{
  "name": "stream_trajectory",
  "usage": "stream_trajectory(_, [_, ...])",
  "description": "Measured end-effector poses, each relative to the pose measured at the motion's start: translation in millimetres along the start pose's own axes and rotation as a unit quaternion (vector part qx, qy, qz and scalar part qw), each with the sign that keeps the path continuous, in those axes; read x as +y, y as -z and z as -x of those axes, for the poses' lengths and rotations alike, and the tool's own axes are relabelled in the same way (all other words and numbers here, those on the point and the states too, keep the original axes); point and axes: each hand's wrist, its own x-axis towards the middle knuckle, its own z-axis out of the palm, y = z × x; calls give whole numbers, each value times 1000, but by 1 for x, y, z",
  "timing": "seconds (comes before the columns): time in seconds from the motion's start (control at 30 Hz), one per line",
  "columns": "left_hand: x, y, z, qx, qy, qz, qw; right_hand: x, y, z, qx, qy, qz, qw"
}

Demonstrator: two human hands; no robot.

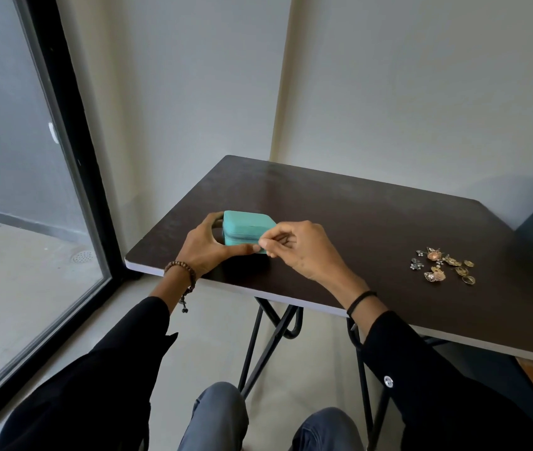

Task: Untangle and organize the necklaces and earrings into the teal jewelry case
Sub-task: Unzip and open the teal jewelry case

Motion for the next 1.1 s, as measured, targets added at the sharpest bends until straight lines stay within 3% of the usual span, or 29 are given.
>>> stream_trajectory(0.1, [-1, 0, -1, -7, -5, -4, 1000, -1, 3, -3, -27, -13, 20, 999])
stream_trajectory(0.33, [-7, 10, -11, -76, 5, 4, 997, 0, 6, -9, -17, 63, 147, 987])
stream_trajectory(0.47, [-10, 10, -13, -72, 1, 2, 997, -3, 0, -13, -13, 139, 230, 963])
stream_trajectory(0.7, [-15, 10, -14, -52, 5, 27, 998, -29, -11, -26, -66, 170, 364, 913])
stream_trajectory(0.97, [-14, 11, -11, -57, -19, 31, 998, -62, -15, -39, -132, 163, 329, 921])
stream_trajectory(1.1, [-10, 10, -8, -74, -8, 40, 996, -70, -23, -50, -122, 173, 283, 935])
